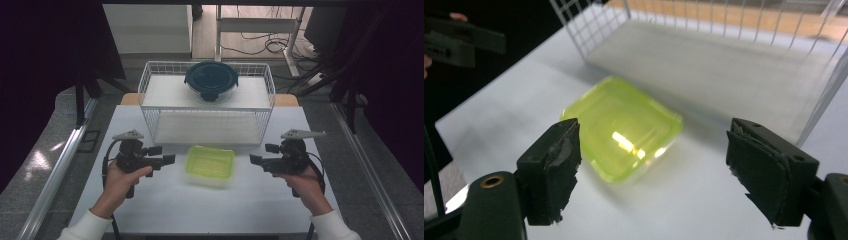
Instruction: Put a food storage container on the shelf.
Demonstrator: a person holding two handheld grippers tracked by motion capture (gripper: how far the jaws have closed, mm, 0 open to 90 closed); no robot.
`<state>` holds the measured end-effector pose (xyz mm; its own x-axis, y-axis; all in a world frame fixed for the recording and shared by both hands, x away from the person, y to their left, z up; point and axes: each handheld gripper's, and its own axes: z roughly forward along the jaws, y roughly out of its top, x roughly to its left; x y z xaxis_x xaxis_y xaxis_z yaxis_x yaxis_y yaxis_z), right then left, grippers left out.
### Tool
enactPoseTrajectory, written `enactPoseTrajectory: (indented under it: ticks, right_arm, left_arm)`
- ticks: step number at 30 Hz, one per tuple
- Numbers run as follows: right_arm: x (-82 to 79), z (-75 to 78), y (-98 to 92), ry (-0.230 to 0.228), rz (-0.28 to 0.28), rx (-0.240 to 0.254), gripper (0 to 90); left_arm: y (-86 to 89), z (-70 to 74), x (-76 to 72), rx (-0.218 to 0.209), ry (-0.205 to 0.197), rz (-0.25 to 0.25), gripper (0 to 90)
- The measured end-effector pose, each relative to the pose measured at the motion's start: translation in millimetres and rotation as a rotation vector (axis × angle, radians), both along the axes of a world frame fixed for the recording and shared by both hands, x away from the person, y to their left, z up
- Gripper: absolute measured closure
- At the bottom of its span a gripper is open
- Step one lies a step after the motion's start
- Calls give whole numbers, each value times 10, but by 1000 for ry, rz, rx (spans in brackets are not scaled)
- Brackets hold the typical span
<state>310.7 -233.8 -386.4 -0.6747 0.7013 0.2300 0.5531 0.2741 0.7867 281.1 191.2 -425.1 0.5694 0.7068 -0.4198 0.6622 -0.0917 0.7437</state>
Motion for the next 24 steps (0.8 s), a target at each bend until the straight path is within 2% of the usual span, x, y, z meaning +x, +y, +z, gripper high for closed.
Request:
enactPoseTrajectory:
  ticks: [4,6,9,13,18,24]
  right_arm:
    - [-167,-201,-9,36,17,-18,216]
    - [-214,-264,-18,42,22,-22,214]
    - [-305,-384,-45,61,33,-1,217]
    - [-355,-540,-49,92,48,-27,215]
    - [-350,-552,-59,94,40,-25,216]
    - [-351,-551,-83,97,25,-22,216]
  left_arm:
    - [-16,-164,-96,49,17,5,274]
    - [-10,-220,-128,52,31,7,274]
    - [-9,-299,-191,58,47,8,276]
    - [-36,-357,-236,104,42,6,276]
    - [-49,-389,-243,150,30,19,277]
    - [-39,-406,-247,166,26,32,276]
